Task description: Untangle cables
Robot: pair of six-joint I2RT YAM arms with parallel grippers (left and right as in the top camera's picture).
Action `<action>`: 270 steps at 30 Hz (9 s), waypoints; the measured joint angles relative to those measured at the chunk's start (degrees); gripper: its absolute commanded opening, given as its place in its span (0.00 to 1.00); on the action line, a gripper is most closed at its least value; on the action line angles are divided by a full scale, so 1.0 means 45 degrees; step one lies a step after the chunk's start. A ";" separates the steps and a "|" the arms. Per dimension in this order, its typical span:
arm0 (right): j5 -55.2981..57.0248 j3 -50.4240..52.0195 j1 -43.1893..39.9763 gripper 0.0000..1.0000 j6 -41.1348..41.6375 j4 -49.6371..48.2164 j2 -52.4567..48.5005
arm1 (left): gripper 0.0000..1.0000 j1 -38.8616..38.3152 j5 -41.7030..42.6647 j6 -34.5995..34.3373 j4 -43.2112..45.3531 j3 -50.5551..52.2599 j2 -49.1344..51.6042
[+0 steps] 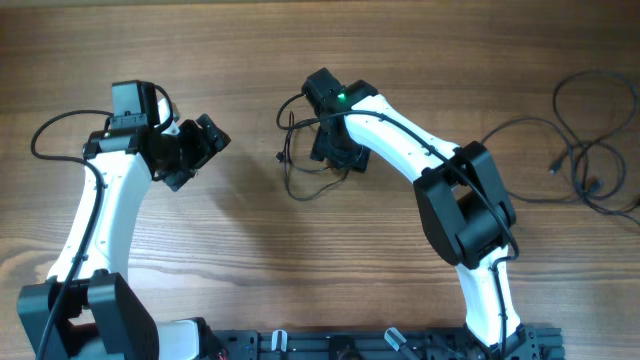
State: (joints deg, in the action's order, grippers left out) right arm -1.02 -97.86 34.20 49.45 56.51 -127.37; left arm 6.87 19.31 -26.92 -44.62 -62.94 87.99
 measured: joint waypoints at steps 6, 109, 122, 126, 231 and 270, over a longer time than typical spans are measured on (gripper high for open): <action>0.0068 0.0029 0.0000 0.66 0.0097 0.0029 0.0000 | 0.93 0.0000 0.0000 0.0000 0.0000 0.0000 0.0000; 0.0321 0.0505 -0.5498 0.44 -0.7485 0.1229 0.1243 | 0.92 0.0000 0.0000 0.0000 -0.0418 0.0000 0.0000; 0.0238 0.0699 -0.5498 0.45 -0.6897 0.0879 0.1243 | 0.92 0.0000 0.0000 0.0000 -0.0457 0.0000 0.0000; 0.0233 0.1681 -0.5498 0.46 -0.6441 0.0039 0.1239 | 0.92 0.0000 0.0000 0.0000 -0.0466 0.0000 0.0000; -0.2069 -0.0359 -0.6863 0.87 -0.9632 0.3264 0.5799 | 1.00 -0.3915 -0.5294 0.1982 -0.2540 0.0000 0.0000; -0.0996 0.8961 -0.6484 1.00 -0.8660 -0.2866 1.4639 | 1.00 -0.5076 -0.5960 0.1967 0.1350 0.4245 -1.0006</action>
State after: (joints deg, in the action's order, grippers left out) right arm -5.50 -57.54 5.02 10.48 43.62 -61.49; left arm -15.97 -7.51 -18.06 -38.54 -43.83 42.96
